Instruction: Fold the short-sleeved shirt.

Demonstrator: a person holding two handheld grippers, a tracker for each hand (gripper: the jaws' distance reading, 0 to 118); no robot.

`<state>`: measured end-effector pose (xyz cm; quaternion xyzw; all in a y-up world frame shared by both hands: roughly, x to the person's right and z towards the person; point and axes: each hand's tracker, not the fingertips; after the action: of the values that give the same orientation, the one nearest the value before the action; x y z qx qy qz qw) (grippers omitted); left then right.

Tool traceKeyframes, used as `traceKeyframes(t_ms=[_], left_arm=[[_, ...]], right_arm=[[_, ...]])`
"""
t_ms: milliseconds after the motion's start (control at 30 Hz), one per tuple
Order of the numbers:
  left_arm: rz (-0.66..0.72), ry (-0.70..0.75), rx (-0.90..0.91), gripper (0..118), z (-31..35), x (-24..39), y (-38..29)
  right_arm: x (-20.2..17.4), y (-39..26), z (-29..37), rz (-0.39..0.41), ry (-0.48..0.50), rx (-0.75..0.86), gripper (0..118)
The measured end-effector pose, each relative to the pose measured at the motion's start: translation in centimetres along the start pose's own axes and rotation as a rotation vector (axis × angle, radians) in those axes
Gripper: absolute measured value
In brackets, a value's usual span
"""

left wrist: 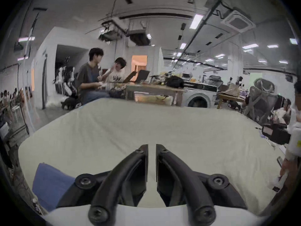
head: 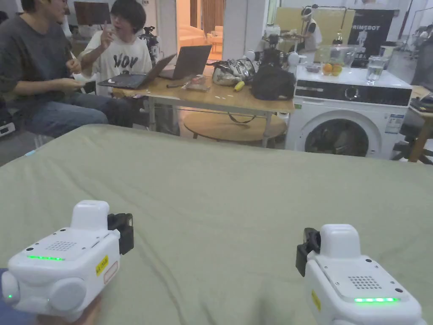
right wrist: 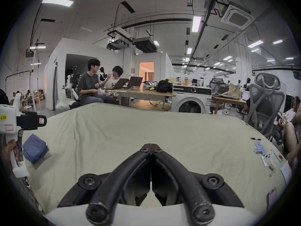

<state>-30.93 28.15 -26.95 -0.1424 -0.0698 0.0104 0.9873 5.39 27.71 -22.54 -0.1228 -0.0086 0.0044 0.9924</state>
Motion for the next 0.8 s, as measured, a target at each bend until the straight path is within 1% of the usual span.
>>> traceKeyframes(t_ms=[67,100,133,167,267,400,467,533,600,700,800], left_arm=[[0.017,-0.02,0.018,0,-0.4,1.7,0.0],[0.06,-0.08,0.004,0,-0.7,3.0,0.2],[0.106,-0.109,-0.015,0,-1.0,3.5,0.1],[0.121,-0.12,0.019,0,-1.2,4.0,0.1],[0.06,-0.09,0.016,0,-1.4,6.7,-0.2],[0.055,-0.09,0.035,0,-1.5,8.6,-0.8],[0.052,-0.065,0.055,0,-1.3,9.2,-1.2],[0.011,-0.058,0.066,0,-1.0,10.1,-1.6],[-0.017,-0.042,0.077,0,-0.7,10.4,-1.9],[0.023,-0.045,0.087,0,-0.5,10.1,-2.1],[0.023,-0.031,0.089,0,-0.5,10.1,-2.1]], right_arm=[[0.9,0.0,0.6,-0.014,-0.021,0.007,0],[1.4,-0.1,0.8,-0.02,-0.035,0.011,0],[1.8,-0.1,1.0,-0.025,-0.046,0.013,0],[2.1,-0.1,1.2,-0.028,-0.055,0.013,0],[3.2,-0.3,1.8,-0.039,-0.083,0.024,0],[4.5,-0.4,2.3,-0.066,-0.117,0.032,0],[5.0,-0.4,2.4,-0.063,-0.129,0.036,0],[5.3,-0.5,2.5,-0.047,-0.145,0.044,0],[5.7,-0.6,2.4,-0.05,-0.152,0.049,0],[5.9,-0.8,2.5,-0.065,-0.172,0.063,0],[5.8,-0.8,2.6,-0.07,-0.177,0.066,0]])
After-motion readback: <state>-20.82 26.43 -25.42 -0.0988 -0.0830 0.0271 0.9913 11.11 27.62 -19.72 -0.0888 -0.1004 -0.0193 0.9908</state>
